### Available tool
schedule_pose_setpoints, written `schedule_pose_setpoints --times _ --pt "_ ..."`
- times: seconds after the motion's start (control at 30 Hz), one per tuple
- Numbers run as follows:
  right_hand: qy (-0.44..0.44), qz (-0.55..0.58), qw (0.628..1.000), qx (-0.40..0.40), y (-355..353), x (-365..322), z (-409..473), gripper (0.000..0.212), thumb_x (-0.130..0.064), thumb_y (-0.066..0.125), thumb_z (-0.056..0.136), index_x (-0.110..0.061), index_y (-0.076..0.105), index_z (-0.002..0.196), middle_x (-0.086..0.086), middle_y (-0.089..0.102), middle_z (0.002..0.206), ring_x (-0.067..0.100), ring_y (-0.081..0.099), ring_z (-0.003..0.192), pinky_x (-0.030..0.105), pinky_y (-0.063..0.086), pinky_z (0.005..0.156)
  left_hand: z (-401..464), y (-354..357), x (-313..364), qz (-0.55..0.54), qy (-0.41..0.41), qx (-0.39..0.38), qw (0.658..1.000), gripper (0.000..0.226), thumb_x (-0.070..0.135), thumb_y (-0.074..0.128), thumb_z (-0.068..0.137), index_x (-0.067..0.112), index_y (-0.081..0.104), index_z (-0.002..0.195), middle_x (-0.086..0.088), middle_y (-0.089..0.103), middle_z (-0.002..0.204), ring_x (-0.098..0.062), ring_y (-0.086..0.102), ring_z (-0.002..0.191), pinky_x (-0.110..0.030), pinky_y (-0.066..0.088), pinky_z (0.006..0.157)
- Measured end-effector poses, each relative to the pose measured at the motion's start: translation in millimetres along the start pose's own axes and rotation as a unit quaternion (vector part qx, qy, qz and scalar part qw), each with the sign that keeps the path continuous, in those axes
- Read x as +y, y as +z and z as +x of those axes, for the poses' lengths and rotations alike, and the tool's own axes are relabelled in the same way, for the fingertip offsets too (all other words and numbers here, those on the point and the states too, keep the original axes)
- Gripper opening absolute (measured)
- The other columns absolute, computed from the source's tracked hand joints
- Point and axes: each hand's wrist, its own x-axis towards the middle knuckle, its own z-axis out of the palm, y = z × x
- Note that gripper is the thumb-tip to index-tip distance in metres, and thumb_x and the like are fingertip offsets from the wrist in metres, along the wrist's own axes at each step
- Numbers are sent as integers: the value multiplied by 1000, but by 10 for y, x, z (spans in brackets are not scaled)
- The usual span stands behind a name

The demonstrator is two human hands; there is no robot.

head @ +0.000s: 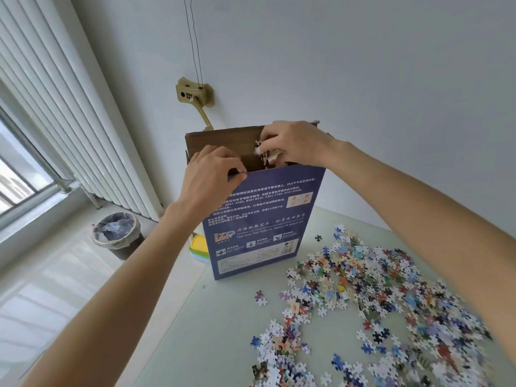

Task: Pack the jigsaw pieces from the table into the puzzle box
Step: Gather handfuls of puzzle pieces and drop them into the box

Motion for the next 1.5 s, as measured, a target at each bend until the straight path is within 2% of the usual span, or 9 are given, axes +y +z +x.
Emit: schedule_pose_setpoints --times 0.33,0.63,0.8,0.87,1.0,1.13,1.23,1.37,1.5 --pt "92 124 988 8 -63 -91 -73 30 -1 57 87 -16 65 112 0 66 112 13 61 102 25 45 92 -6 -2 52 9 9 9 1000 18 31 60 88 23 68 102 3 63 113 -20 51 107 -30 41 81" --pt "197 184 936 225 409 -782 -1089 22 -18 59 90 -10 67 109 4 70 102 8 63 85 19 54 70 -556 165 324 -76 98 124 985 17 27 56 89 18 67 97 3 70 90 -13 62 83 -19 46 67" --pt "384 260 878 119 1361 -1503 -2166 25 -12 61 88 -9 65 112 6 68 106 22 68 79 28 55 71 -1504 776 475 -177 34 -17 983 18 25 56 88 18 66 101 5 68 88 -13 63 78 -31 55 63" --pt "468 281 838 0 1697 -1809 -2596 34 -16 59 89 -11 57 123 6 59 123 25 60 104 31 47 90 -1900 1032 535 -194 -35 -137 971 25 26 60 87 23 61 112 4 66 97 -13 61 86 -36 55 72" --pt "571 289 743 -197 2238 -2315 -3325 63 -34 62 86 -14 35 140 11 36 142 29 34 129 37 30 106 -2556 1449 637 -137 -137 -410 891 81 43 69 79 26 24 145 -6 41 138 -25 42 123 -41 42 101" --pt "673 268 662 -196 2428 -2619 -3674 67 -41 64 82 -16 35 137 17 24 146 36 21 134 47 30 105 -2945 1689 762 -84 -147 -528 832 119 59 74 63 22 0 149 -10 13 151 -33 19 135 -48 36 104" --pt "680 260 660 -184 2467 -2767 -3566 67 -41 64 82 -20 33 137 13 20 145 36 18 134 47 40 98 -3093 1781 887 -64 -121 -547 826 129 62 77 55 23 -2 148 -9 7 148 -32 13 134 -46 41 101" --pt "559 321 738 -200 2518 -3000 -3177 71 -40 67 80 -21 32 138 7 26 139 27 26 129 35 45 93 -3320 1830 1022 -56 -88 -531 841 129 59 81 51 29 0 148 -6 10 144 -27 15 131 -42 38 102" --pt "514 310 776 -193 2523 -2963 -3041 76 -40 70 78 -22 30 140 6 29 141 25 29 129 36 42 98 -3459 1817 987 -83 -104 -464 876 108 48 82 59 36 17 144 -4 25 138 -23 26 125 -35 38 100"
